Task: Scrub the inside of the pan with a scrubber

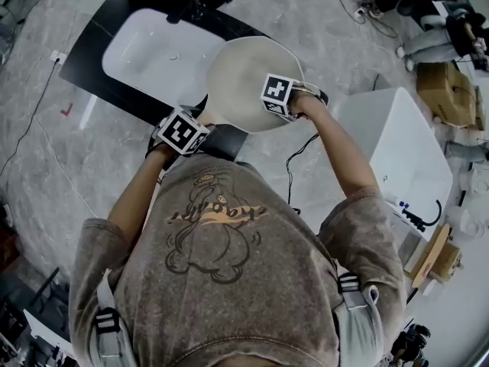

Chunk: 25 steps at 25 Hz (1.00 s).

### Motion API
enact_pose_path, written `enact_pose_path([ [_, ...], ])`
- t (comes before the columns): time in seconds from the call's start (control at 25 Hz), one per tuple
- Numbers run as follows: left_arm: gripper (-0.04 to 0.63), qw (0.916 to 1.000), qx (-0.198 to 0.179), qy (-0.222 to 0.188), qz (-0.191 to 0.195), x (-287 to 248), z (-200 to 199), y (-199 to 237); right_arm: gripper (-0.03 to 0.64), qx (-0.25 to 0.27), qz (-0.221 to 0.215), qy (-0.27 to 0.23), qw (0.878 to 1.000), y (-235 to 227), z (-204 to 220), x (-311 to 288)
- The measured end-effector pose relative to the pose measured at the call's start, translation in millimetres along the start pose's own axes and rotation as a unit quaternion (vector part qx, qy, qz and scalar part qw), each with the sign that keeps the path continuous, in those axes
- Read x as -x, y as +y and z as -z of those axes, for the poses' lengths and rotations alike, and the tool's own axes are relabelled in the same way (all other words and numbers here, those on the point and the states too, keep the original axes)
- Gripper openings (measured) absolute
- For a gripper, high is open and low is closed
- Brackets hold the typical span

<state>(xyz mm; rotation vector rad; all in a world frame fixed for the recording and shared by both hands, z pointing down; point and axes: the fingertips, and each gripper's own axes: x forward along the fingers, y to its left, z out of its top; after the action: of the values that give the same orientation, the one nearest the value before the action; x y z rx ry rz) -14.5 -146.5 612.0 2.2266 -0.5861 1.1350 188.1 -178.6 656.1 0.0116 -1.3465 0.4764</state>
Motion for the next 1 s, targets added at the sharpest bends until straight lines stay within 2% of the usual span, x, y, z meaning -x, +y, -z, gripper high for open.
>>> enact_pose_path([
  [0.32, 0.225, 1.0, 0.0, 0.003, -0.001, 0.2, 0.2, 0.3, 0.078, -0.009, -0.116, -0.061, 0.991, 45.5, -21.4, -2.0],
  [0.6, 0.225, 0.9999, -0.002, 0.01, 0.0, 1.6, 1.2, 0.0, 0.078, -0.018, -0.155, -0.105, 0.982, 62.9, -46.6, 0.9],
  [1.0, 0.225, 0.9999, -0.004, 0.014, 0.002, 0.0, 0.8, 0.5, 0.08, -0.04, -0.194, -0.191, 0.961, 71.8, -100.9, 4.7],
])
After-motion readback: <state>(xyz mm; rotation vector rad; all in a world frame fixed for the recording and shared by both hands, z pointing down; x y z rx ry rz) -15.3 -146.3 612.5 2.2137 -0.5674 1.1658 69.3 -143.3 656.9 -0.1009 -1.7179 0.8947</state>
